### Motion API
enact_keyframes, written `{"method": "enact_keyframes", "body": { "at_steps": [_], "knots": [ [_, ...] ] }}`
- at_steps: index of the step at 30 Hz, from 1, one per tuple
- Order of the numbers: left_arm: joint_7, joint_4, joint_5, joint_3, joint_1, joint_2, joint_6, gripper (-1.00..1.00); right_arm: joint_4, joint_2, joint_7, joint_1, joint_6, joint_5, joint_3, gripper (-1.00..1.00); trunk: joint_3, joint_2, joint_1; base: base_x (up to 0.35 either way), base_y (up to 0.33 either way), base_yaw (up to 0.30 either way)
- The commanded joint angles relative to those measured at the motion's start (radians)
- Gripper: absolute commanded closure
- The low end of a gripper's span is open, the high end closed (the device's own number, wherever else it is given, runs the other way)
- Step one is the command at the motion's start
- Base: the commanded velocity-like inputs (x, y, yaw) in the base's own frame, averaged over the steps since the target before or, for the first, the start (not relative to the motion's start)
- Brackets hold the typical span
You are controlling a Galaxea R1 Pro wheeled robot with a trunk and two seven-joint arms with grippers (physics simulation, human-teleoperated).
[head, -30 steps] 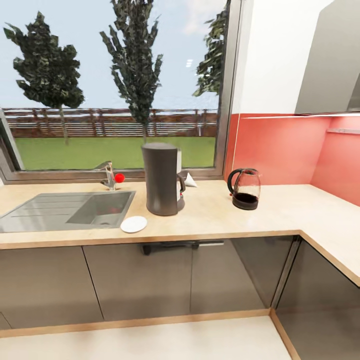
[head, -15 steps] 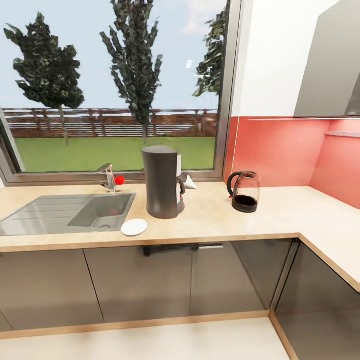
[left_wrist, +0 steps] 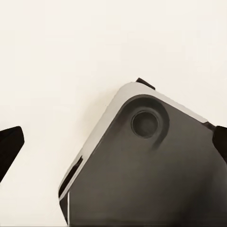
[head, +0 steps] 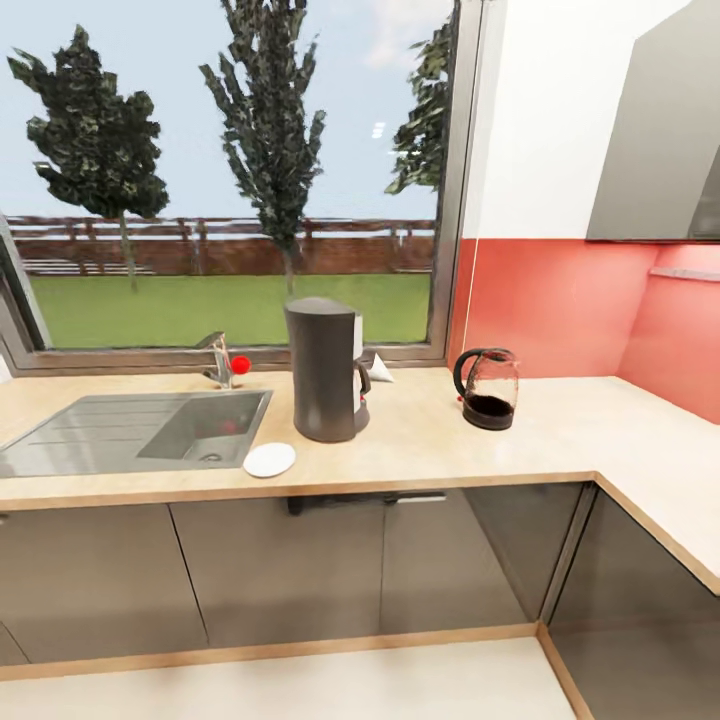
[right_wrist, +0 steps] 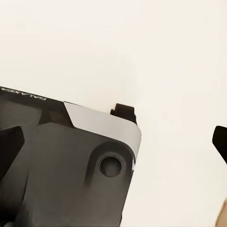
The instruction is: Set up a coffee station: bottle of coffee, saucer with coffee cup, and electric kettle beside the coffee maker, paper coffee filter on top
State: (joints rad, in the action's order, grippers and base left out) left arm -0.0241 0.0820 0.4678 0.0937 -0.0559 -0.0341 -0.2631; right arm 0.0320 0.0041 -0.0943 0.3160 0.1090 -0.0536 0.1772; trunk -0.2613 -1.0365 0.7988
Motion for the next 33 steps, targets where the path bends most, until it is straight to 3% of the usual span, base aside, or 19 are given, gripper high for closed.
{"method": "enact_keyframes", "body": {
  "at_steps": [1,13,33],
  "knots": [
    [-0.004,0.003,0.000,0.008,-0.001,0.000,0.006,-1.00,0.002,0.000,-0.002,0.002,0.001,-0.006,0.004,-1.00,0.002,0.007,-0.004,-0.016,-0.076,0.000],
    [-0.007,0.004,0.001,0.005,-0.001,0.000,0.015,-1.00,0.002,0.000,-0.002,0.001,0.001,-0.005,0.004,-1.00,0.040,0.091,-0.050,-0.006,-0.211,0.000],
    [-0.007,0.003,-0.003,0.000,-0.001,0.001,0.015,-1.00,0.002,0.000,-0.002,0.002,0.000,-0.006,0.004,-1.00,0.103,0.231,-0.127,0.000,-0.009,0.000]
  ]
}}
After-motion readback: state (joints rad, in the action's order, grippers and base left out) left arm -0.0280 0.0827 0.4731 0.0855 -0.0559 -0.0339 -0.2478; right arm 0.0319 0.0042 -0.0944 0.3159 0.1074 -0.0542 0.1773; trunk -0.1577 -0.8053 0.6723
